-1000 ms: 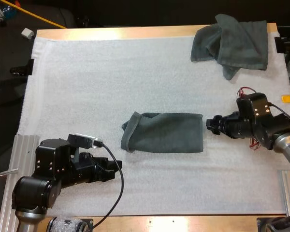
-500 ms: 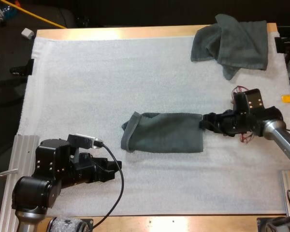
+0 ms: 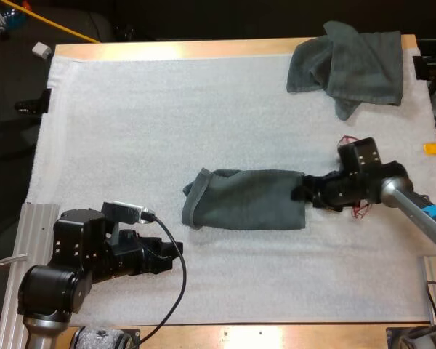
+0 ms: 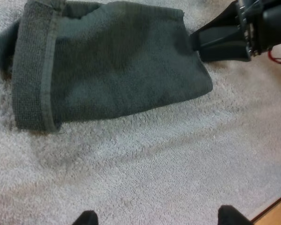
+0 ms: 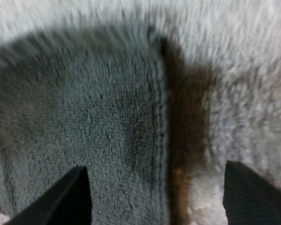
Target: Pick towel from pile, fold and stack
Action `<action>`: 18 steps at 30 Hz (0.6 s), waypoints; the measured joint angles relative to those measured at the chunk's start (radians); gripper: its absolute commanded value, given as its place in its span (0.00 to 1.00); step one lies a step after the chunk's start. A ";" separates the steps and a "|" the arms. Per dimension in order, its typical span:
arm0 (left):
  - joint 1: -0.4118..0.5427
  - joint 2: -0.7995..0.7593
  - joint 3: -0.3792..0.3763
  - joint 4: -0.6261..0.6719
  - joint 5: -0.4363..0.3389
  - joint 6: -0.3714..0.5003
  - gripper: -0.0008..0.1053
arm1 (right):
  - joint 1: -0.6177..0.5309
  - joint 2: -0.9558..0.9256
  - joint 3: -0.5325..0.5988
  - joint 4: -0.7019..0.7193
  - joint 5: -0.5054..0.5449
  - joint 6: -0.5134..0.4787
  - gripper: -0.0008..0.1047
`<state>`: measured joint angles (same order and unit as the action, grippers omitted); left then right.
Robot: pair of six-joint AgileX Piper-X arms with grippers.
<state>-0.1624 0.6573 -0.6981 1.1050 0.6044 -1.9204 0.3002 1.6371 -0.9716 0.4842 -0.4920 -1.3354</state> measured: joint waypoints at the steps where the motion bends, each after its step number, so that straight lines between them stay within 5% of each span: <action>1: 0.000 0.000 0.000 0.000 0.000 0.000 0.49 | 0.011 0.011 0.000 -0.005 -0.001 0.009 0.56; 10: 0.000 0.000 0.000 0.000 0.000 0.000 0.49 | 0.092 0.045 -0.012 -0.050 -0.004 0.073 0.55; 18: 0.000 0.000 0.000 0.000 0.000 0.000 0.49 | 0.102 0.057 -0.012 -0.047 0.007 0.102 0.07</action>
<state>-0.1624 0.6573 -0.6981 1.1050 0.6044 -1.9204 0.4019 1.6943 -0.9837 0.4371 -0.4853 -1.2332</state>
